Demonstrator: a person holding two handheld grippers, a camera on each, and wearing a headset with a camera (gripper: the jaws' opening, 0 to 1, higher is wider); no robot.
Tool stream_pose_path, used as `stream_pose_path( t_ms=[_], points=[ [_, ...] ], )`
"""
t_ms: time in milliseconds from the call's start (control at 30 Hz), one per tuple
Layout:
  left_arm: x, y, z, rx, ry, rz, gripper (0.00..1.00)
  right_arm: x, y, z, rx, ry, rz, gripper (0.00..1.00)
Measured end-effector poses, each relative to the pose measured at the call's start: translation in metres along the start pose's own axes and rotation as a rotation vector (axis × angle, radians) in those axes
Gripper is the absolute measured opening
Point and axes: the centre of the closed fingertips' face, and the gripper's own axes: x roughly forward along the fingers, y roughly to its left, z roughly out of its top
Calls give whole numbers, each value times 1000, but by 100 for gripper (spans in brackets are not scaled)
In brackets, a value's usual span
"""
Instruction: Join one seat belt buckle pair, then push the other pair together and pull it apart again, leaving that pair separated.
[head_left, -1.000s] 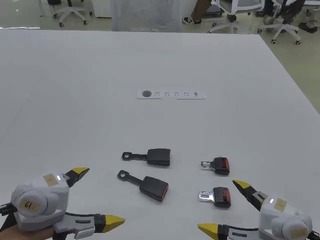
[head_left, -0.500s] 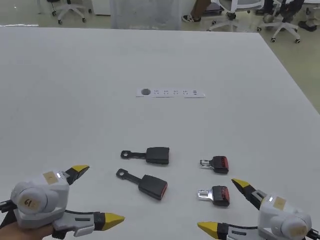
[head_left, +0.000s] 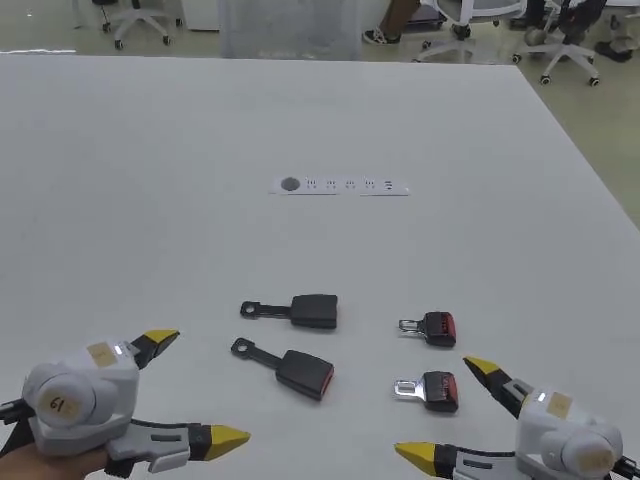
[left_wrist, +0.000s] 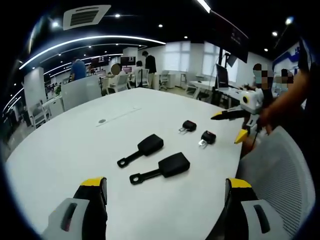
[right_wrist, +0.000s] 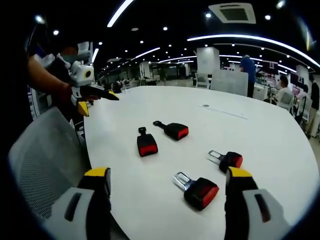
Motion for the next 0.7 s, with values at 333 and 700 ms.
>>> stream_pose_path(
  t_ms=[333, 700],
  points=[
    [0, -1, 1, 0, -1, -1, 100, -1, -1, 0, -3, 3, -4, 97],
    [0, -2, 2, 5, 0, -7, 100, -3, -1, -1, -3, 4, -8, 97]
  ],
)
